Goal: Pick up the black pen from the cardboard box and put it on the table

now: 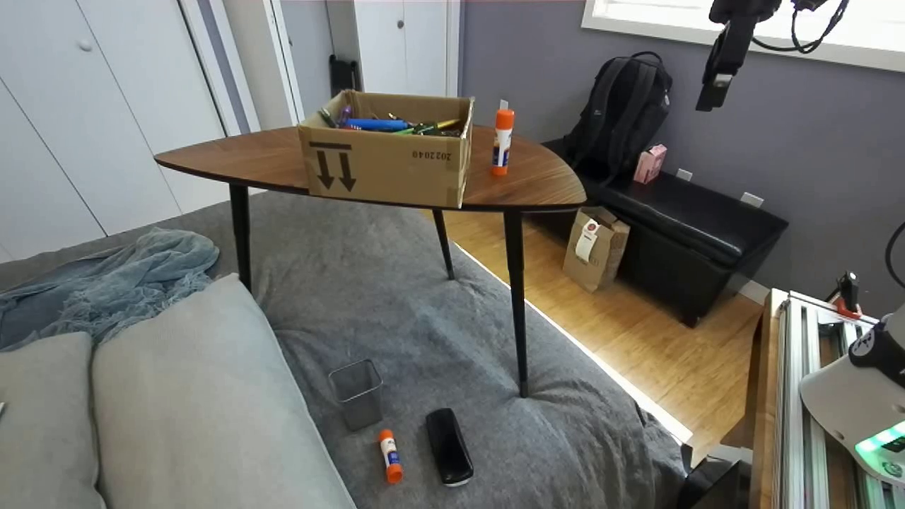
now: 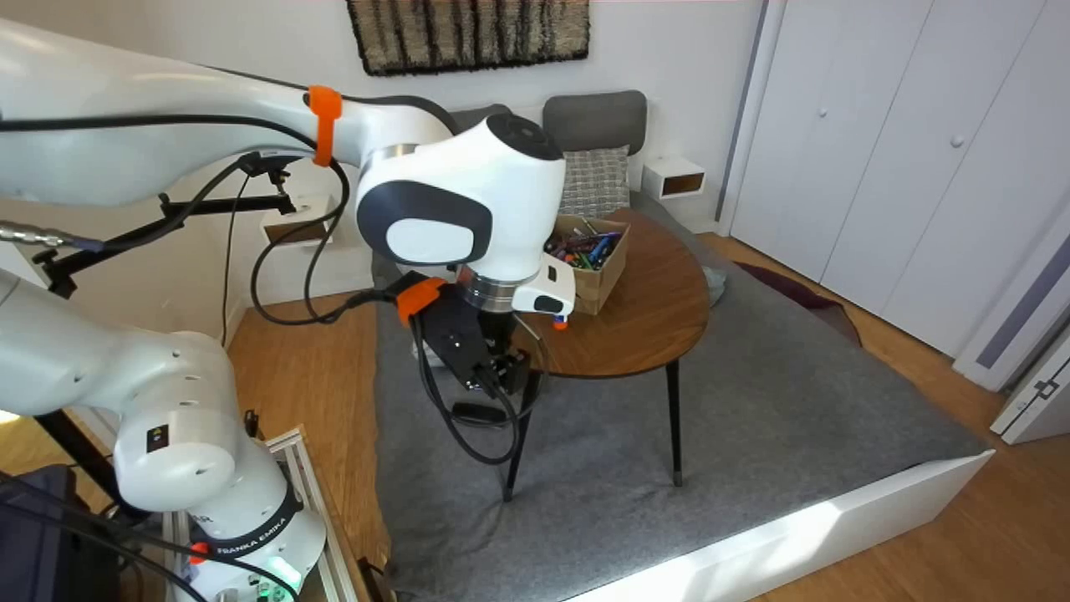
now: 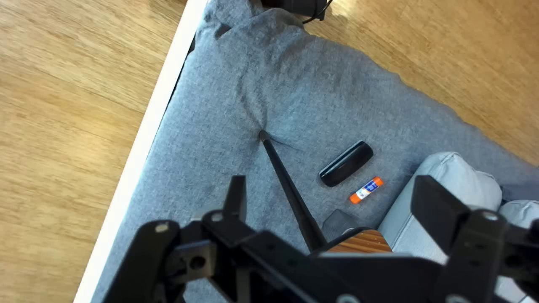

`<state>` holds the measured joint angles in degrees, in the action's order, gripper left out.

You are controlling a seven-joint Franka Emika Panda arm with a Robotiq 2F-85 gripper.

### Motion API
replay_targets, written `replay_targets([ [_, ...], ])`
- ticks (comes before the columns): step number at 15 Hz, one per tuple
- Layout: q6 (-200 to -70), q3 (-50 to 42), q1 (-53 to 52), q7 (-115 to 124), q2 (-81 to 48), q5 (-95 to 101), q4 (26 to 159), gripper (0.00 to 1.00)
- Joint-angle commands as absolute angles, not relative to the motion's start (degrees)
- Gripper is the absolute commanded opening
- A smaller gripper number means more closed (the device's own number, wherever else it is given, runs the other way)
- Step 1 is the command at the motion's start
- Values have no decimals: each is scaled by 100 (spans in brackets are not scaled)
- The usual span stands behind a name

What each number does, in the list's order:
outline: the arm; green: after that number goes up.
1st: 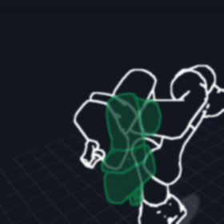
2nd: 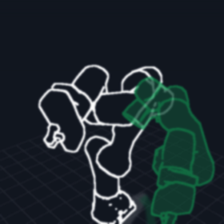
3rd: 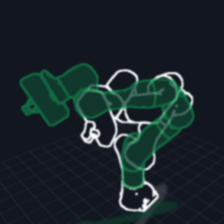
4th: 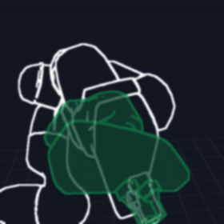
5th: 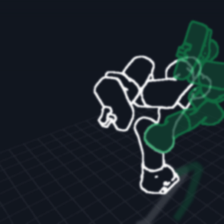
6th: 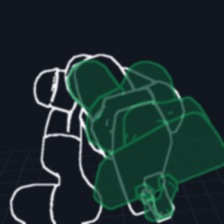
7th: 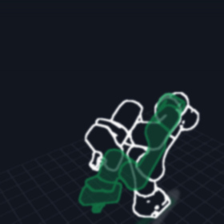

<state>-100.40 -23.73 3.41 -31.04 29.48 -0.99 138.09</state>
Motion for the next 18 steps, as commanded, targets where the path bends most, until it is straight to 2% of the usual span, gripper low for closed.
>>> replay_targets([
  [1,-10030,-2221,519,-3178,2907,-176,13802,100],
  [9,-10050,-2079,476,-3037,2846,-213,13591,100],
  [18,-9566,-1135,186,-1572,1644,-650,11491,100],
])
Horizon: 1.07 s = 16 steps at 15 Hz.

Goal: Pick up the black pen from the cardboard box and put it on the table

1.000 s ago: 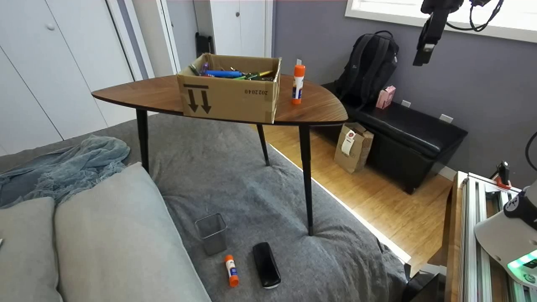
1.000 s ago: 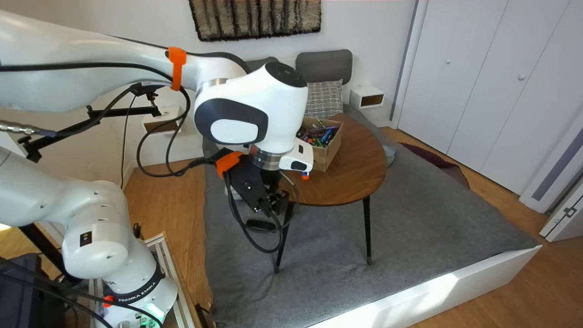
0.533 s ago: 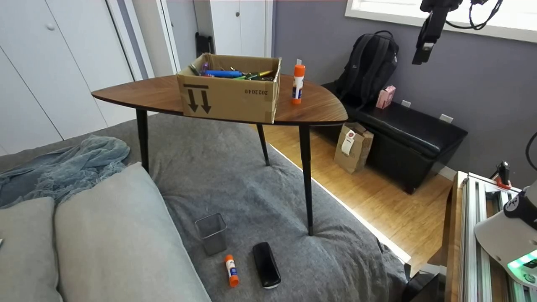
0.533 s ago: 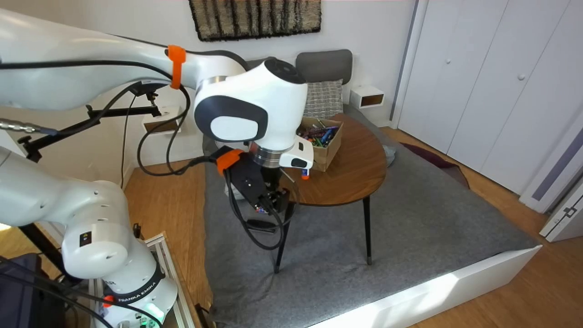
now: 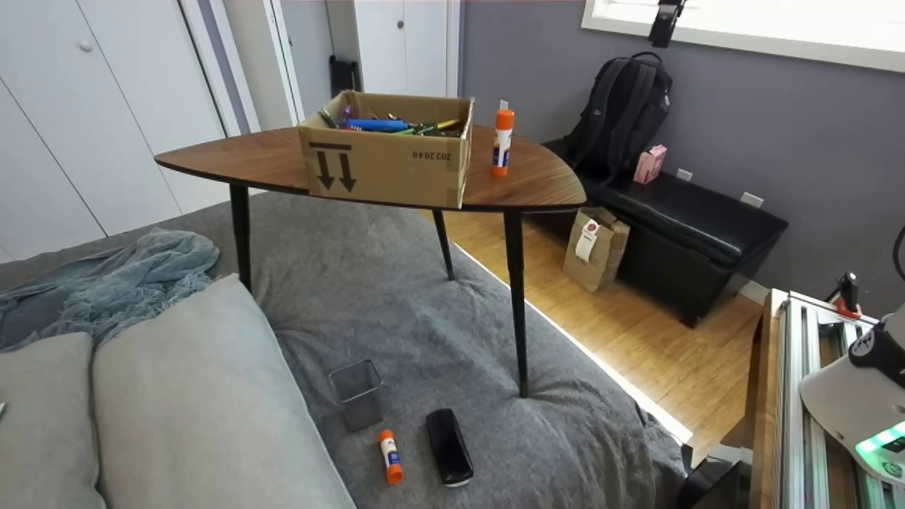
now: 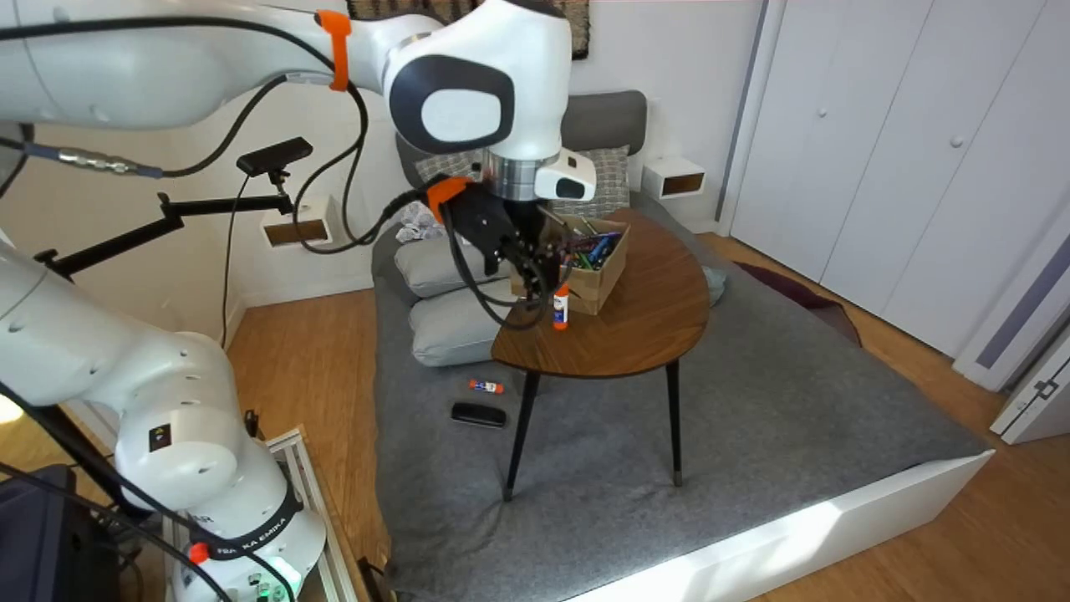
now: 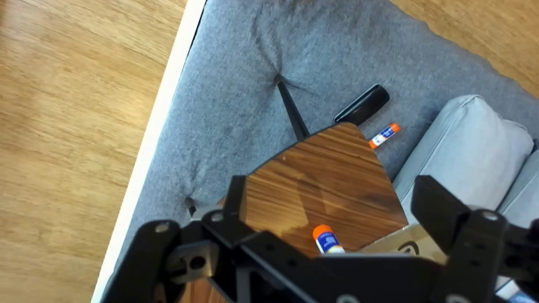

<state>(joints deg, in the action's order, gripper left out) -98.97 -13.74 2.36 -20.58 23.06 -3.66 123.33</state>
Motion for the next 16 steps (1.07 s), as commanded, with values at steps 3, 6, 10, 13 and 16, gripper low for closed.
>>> replay_targets([
  [3,-9931,-774,115,-1059,1277,-761,11114,100],
  [6,-10369,-475,41,-862,890,-656,10808,100],
  [10,-10888,-220,-52,-945,381,-665,10482,100],
  [13,-11201,-45,-107,-861,-87,-517,10255,100],
  [16,-11313,5,-77,-948,-52,-525,10420,100],
])
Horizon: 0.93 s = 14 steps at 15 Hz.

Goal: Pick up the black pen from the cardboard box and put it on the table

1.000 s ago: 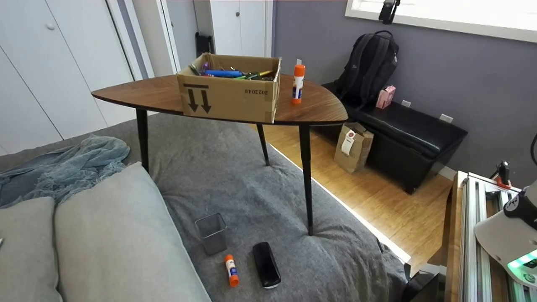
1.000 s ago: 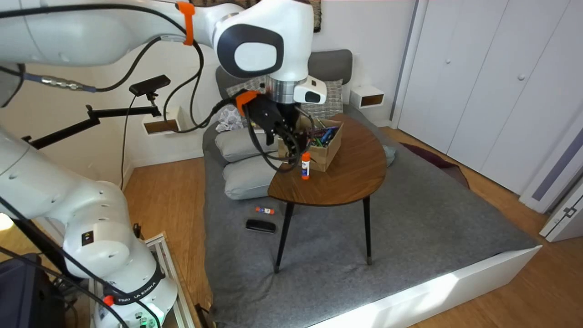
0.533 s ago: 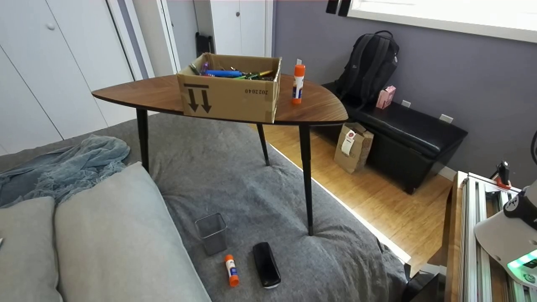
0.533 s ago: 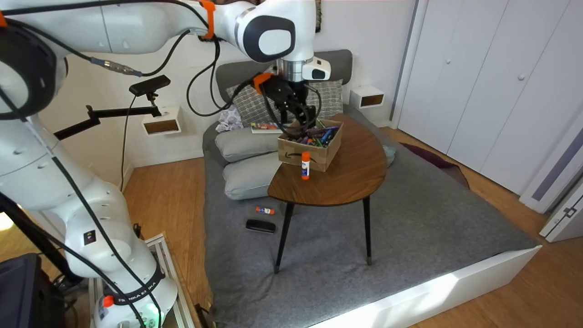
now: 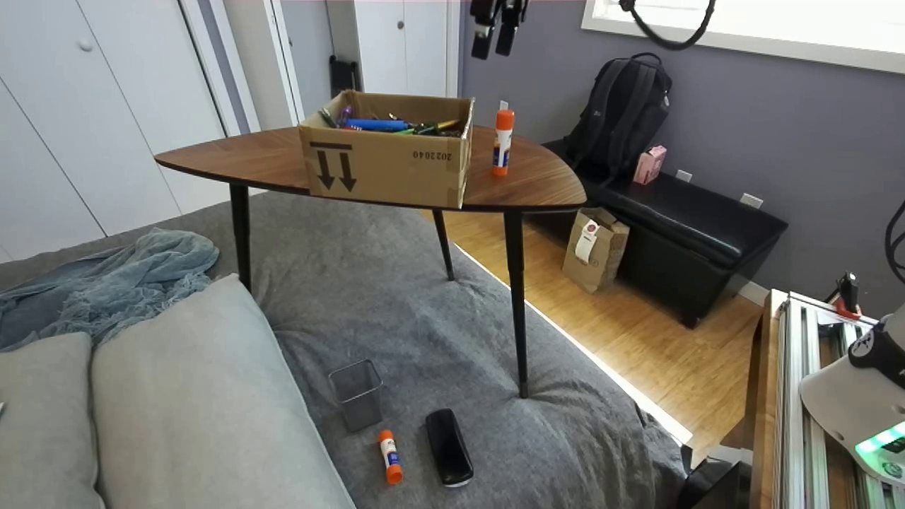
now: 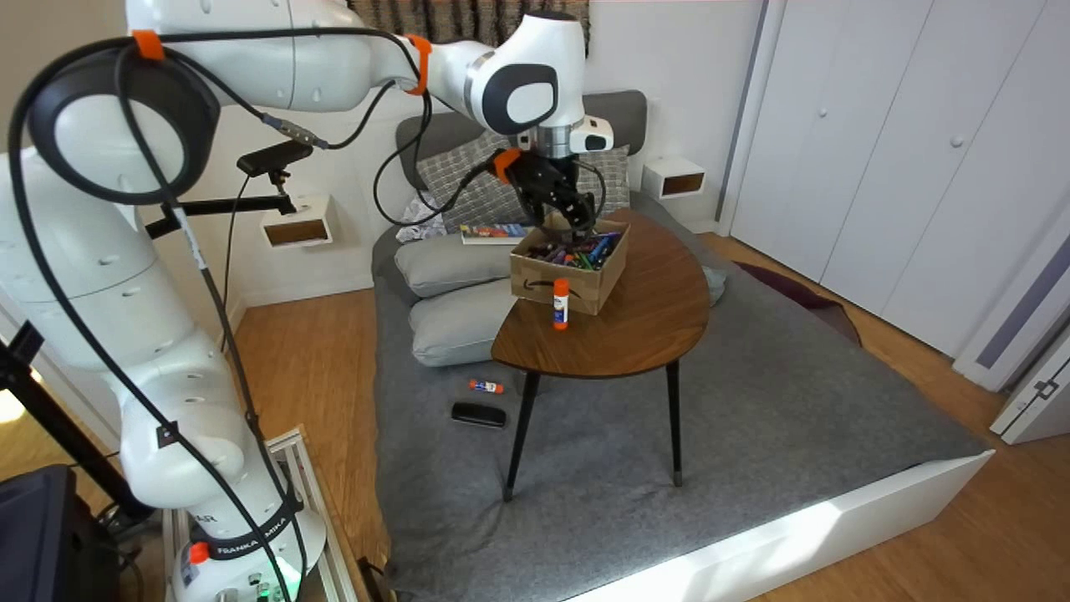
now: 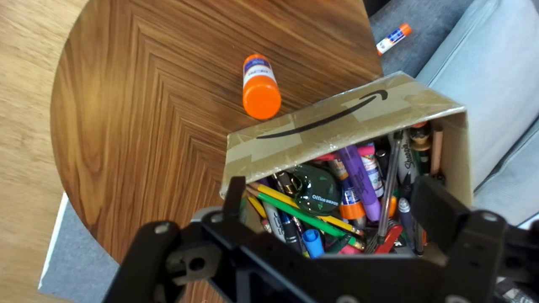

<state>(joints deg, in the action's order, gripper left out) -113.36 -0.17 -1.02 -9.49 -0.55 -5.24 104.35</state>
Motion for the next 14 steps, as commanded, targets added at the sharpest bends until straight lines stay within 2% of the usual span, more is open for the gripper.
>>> replay_targets([
  [1,-11367,36,-85,-933,-157,-510,10394,100],
  [14,-11352,33,-78,-1025,-334,-449,10129,100],
])
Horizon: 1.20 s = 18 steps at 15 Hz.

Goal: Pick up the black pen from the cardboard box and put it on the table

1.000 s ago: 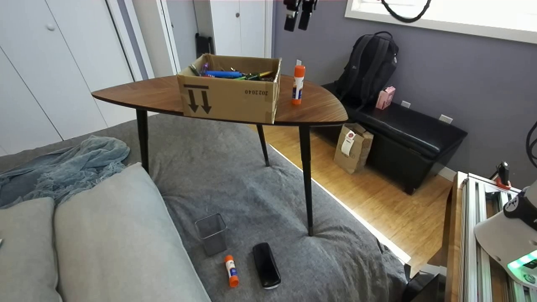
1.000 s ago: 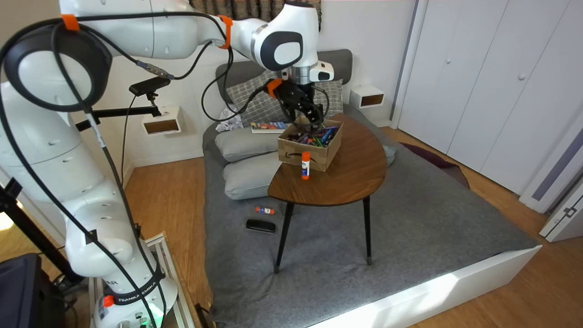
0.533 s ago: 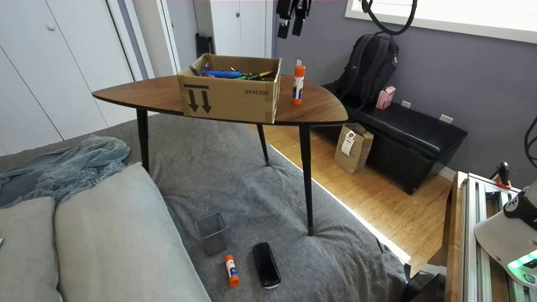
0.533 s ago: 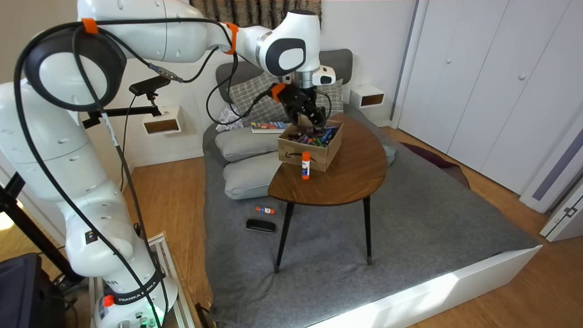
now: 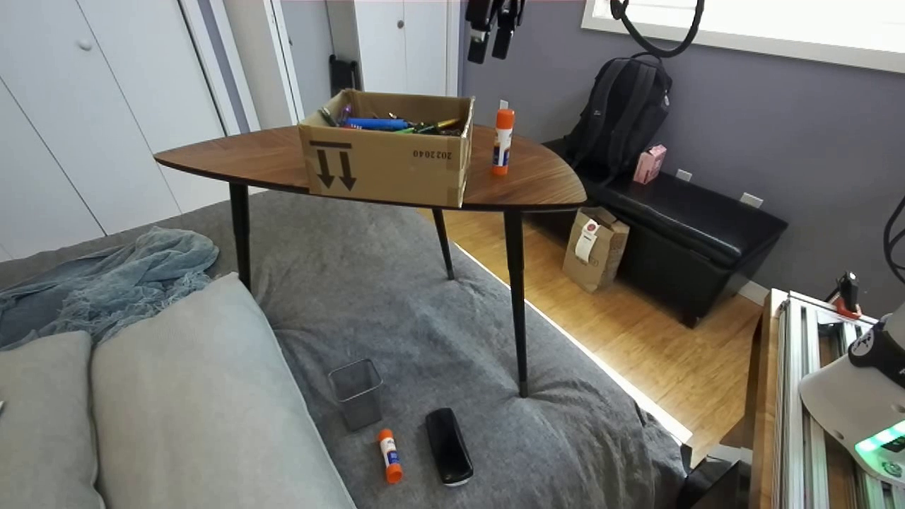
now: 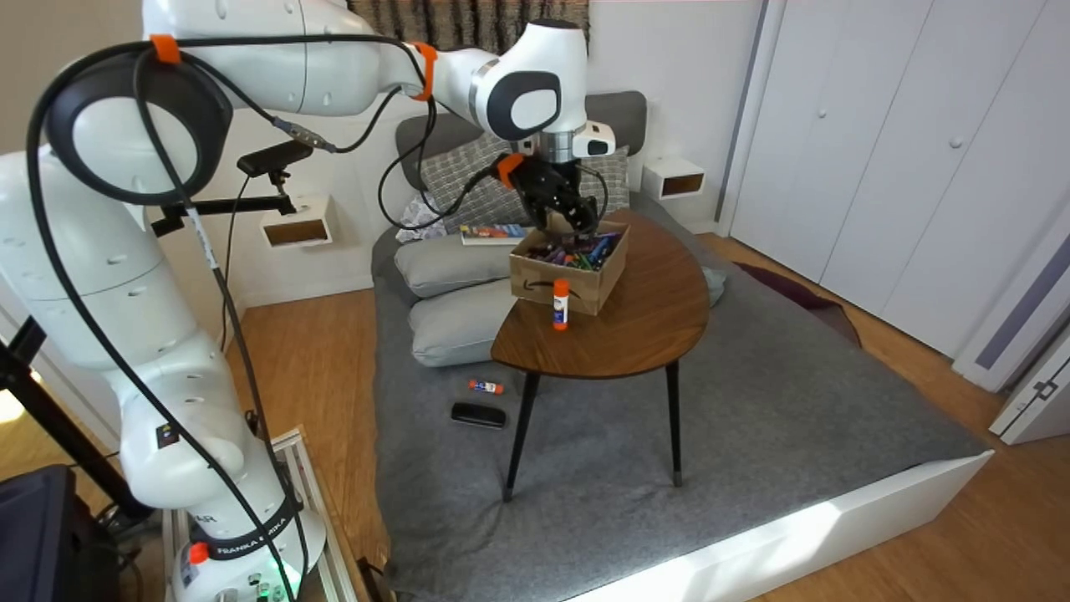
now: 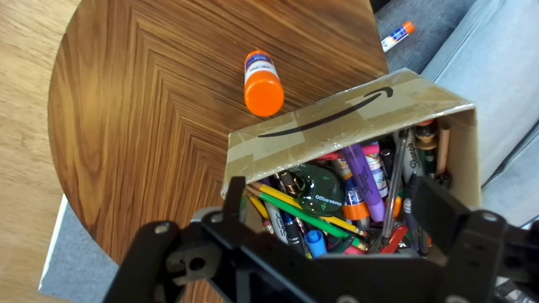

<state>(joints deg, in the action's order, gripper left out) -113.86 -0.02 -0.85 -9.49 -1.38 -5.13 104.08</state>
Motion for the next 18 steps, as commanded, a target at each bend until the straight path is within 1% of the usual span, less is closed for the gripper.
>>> replay_targets([
  [1,-11359,36,-80,-1018,-420,-436,10034,100],
  [15,-11124,260,-334,-791,-2196,19,8062,100],
  [16,-11174,244,-350,-743,-2280,56,8010,92],
  [17,-11185,234,-368,-683,-2353,77,7954,74],
  [18,-11213,217,-382,-624,-2422,123,7901,68],
])
